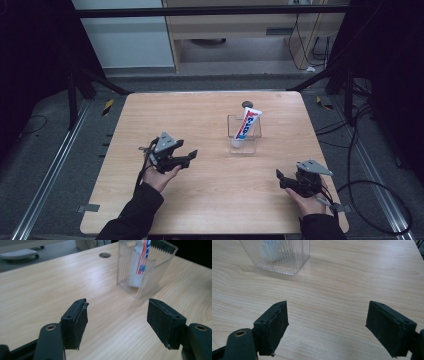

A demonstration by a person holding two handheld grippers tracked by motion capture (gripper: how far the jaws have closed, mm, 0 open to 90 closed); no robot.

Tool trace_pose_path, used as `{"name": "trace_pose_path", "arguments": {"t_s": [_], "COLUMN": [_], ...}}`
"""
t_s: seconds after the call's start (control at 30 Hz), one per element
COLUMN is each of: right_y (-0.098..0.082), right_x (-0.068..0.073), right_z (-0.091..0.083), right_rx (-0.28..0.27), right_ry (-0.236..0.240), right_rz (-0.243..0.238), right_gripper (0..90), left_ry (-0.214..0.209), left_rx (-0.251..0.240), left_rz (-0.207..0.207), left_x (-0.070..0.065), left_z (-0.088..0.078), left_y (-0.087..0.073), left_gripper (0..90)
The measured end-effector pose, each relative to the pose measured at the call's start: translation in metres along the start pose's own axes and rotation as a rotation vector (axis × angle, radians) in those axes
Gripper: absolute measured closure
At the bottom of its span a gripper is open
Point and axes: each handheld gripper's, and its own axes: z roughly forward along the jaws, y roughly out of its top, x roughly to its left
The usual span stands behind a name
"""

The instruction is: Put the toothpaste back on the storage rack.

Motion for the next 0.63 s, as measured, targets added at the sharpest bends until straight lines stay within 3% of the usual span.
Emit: {"name": "trace_pose_path", "arguments": {"t_s": [0.23,0.4,0.63], "right_y": [0.000,0.000,0.000], "right_x": [0.001,0.001,0.000], "right_z": [0.000,0.000,-0.003], "right_rx": [0.001,0.002,-0.002], "right_ry": [-0.005,-0.010,-0.013], "right_rz": [-0.004,0.005,0.005], "right_gripper": [16.7,15.3,14.6], "left_ry": [0.074,0.101,0.170], "left_rx": [0.041,0.051,0.099], "left_rz": [-0.018,-0.059,-0.070], "left_x": [0.013,0.022,0.032], "left_z": [-0.030,-0.042,-0.053], "left_y": [-0.028,-0.042,-0.059], "left_gripper": [29.5,29.0,26.7]}}
